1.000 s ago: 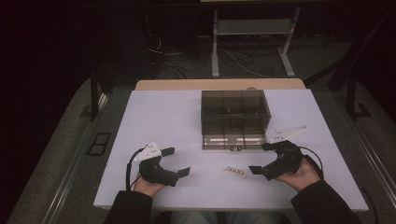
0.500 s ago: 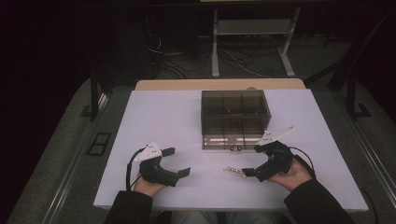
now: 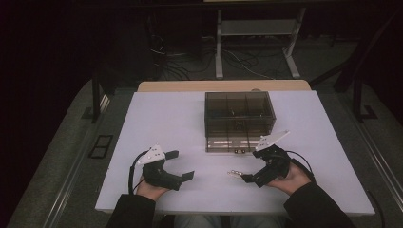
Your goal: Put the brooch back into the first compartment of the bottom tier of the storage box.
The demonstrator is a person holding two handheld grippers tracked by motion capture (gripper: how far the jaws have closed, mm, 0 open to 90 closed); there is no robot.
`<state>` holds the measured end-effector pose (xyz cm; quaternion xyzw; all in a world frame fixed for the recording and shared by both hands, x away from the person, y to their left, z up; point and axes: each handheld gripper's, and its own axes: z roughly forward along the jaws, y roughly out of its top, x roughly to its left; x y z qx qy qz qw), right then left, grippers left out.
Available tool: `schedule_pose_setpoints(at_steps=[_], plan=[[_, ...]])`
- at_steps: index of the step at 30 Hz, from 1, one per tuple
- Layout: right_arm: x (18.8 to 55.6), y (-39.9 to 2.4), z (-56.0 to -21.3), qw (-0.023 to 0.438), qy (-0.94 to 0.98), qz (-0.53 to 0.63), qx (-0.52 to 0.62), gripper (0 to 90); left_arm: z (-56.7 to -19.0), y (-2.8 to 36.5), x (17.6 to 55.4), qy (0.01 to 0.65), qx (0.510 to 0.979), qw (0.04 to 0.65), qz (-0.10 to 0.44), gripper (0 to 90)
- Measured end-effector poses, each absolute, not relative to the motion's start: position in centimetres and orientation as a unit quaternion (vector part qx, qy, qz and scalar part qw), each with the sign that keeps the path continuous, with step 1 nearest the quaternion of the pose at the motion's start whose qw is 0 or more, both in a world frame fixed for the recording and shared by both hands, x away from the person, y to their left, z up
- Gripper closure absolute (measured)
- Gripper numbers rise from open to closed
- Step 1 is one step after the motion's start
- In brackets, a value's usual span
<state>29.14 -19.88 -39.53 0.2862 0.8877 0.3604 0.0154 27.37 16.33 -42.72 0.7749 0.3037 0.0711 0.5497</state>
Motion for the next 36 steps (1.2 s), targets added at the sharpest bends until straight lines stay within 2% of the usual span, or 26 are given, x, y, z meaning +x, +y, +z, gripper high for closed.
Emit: schedule_pose_setpoints(at_steps=[36], plan=[[29.7, -17.0, -42.0, -0.012, 0.919, 0.304, 0.251, 0.0, -42.7, 16.2, 27.3, 0.301, 0.777, 0.549, 0.068, 0.0]])
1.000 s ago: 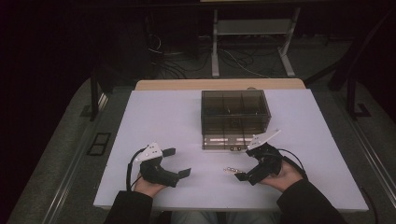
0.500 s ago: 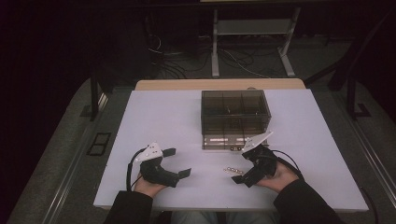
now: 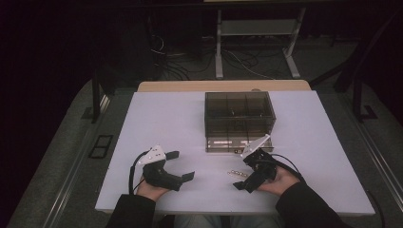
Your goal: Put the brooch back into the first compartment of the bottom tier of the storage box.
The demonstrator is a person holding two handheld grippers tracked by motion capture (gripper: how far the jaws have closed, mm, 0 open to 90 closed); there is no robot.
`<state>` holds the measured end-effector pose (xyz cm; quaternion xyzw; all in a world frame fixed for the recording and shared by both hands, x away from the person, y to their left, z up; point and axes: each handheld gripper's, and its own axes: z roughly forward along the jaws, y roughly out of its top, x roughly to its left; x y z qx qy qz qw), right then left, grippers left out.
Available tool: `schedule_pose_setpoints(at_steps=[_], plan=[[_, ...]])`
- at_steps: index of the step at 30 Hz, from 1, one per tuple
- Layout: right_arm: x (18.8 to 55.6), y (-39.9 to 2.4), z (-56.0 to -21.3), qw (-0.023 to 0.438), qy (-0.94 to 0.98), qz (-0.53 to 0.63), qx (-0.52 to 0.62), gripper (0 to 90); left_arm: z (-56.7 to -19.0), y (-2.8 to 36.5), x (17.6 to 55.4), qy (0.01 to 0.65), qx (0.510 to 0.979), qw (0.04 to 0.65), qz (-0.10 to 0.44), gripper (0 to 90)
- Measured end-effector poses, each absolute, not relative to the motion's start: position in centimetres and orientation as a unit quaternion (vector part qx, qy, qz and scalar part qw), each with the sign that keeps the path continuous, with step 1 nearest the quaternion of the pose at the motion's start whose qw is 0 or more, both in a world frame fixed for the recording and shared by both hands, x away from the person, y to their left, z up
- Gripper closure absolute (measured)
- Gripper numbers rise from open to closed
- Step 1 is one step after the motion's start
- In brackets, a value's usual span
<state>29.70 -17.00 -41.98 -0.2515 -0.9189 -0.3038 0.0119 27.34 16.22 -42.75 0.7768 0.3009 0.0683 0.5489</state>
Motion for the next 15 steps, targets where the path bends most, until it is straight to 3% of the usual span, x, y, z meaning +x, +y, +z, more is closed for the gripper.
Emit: schedule_pose_setpoints(at_steps=[13, 15], plan=[[30.14, -16.23, -42.66, 0.022, -0.93, -0.278, -0.24, 0.0, -42.79, 16.13, 27.33, 0.299, 0.779, 0.547, 0.067, 0.0], [30.16, -16.26, -42.58, 0.023, -0.931, -0.281, -0.233, 5.3, -42.78, 16.14, 27.33, 0.299, 0.779, 0.547, 0.067, 0.0]])
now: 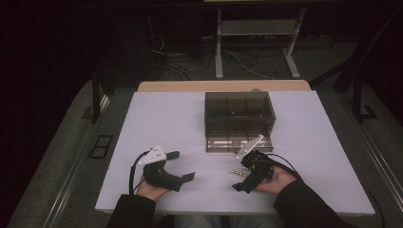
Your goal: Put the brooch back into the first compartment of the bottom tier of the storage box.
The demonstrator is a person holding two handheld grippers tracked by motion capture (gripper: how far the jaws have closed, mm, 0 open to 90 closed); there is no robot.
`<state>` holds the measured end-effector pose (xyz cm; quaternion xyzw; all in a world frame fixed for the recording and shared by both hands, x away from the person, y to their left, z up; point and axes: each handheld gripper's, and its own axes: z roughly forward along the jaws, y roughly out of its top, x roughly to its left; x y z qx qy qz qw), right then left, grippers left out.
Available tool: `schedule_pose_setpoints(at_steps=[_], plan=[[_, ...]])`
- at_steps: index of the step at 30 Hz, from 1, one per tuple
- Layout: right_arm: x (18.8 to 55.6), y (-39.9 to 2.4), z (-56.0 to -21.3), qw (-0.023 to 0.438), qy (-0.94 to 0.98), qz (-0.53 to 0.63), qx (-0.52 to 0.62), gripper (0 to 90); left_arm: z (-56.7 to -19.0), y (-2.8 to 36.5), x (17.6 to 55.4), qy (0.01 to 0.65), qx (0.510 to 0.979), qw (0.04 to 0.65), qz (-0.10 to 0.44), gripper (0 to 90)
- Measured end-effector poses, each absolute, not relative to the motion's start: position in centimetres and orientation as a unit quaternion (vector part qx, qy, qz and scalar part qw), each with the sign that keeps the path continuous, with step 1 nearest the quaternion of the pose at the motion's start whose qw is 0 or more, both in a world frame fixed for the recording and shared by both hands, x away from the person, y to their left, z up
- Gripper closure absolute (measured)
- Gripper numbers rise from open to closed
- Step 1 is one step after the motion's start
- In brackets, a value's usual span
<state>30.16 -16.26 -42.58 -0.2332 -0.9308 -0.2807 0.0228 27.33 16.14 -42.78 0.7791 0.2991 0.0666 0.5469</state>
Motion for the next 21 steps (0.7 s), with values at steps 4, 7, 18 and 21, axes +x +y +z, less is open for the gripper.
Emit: schedule_pose_setpoints(at_steps=[4, 7, 18, 21], plan=[[30.29, -16.34, -42.55, 0.022, -0.931, -0.28, -0.233, 12.8, -42.79, 16.12, 27.32, 0.298, 0.779, 0.547, 0.066, 0.0], [30.33, -16.34, -42.48, 0.021, -0.931, -0.282, -0.23, 14.7, -42.79, 16.12, 27.32, 0.298, 0.779, 0.547, 0.066, 0.0], [30.67, -16.56, -42.45, 0.017, -0.932, -0.284, -0.226, 27.3, -42.79, 16.12, 27.32, 0.298, 0.779, 0.548, 0.066, 0.0], [30.71, -16.6, -42.41, 0.016, -0.932, -0.286, -0.224, 32.3, -42.79, 16.12, 27.32, 0.298, 0.779, 0.548, 0.066, 0.0]])
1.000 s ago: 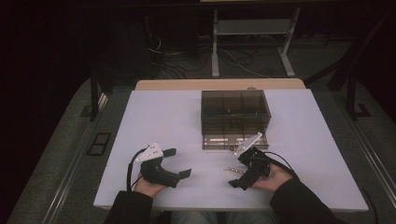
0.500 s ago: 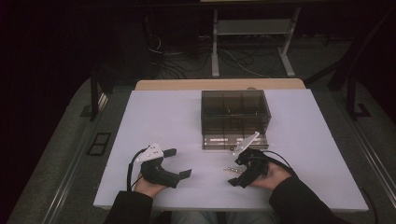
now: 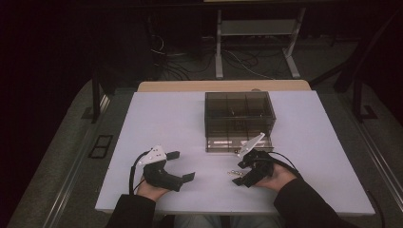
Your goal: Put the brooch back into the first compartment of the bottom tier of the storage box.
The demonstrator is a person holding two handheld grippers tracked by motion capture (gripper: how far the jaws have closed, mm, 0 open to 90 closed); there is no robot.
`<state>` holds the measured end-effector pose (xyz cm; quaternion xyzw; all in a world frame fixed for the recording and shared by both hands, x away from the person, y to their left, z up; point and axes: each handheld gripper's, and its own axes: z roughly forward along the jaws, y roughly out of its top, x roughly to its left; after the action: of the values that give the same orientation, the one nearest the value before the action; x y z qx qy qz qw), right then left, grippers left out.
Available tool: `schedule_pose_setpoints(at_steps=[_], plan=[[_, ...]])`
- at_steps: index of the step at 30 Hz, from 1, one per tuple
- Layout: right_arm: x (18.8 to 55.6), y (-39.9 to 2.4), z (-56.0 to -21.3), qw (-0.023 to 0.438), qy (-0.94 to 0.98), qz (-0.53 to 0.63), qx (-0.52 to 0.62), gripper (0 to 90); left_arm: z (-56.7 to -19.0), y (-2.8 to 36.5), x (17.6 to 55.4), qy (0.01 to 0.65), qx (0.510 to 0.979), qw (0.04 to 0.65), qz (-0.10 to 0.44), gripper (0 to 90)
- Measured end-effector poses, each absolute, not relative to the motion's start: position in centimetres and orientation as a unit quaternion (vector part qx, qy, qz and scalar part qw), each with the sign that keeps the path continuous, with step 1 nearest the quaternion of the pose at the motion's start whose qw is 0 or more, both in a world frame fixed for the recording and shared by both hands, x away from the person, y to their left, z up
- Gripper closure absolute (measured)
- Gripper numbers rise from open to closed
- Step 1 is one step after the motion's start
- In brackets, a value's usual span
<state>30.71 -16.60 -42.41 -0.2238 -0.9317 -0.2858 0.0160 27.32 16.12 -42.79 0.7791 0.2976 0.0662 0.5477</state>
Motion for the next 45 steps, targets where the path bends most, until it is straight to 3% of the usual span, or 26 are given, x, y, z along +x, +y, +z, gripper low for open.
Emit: schedule_pose_setpoints(at_steps=[9, 17, 45], plan=[[30.76, -16.5, -42.59, 0.005, -0.933, -0.278, -0.227, 44.6, -42.81, 16.1, 27.34, 0.298, 0.78, 0.547, 0.066, 0.0], [30.66, -16.3, -42.74, -0.019, -0.936, -0.269, -0.227, 61.8, -42.82, 16.08, 27.34, 0.297, 0.78, 0.547, 0.066, 0.0], [30.53, -15.93, -43.0, -0.046, -0.948, -0.245, -0.199, 77.7, -42.84, 16.06, 27.35, 0.296, 0.781, 0.547, 0.064, 0.0]])
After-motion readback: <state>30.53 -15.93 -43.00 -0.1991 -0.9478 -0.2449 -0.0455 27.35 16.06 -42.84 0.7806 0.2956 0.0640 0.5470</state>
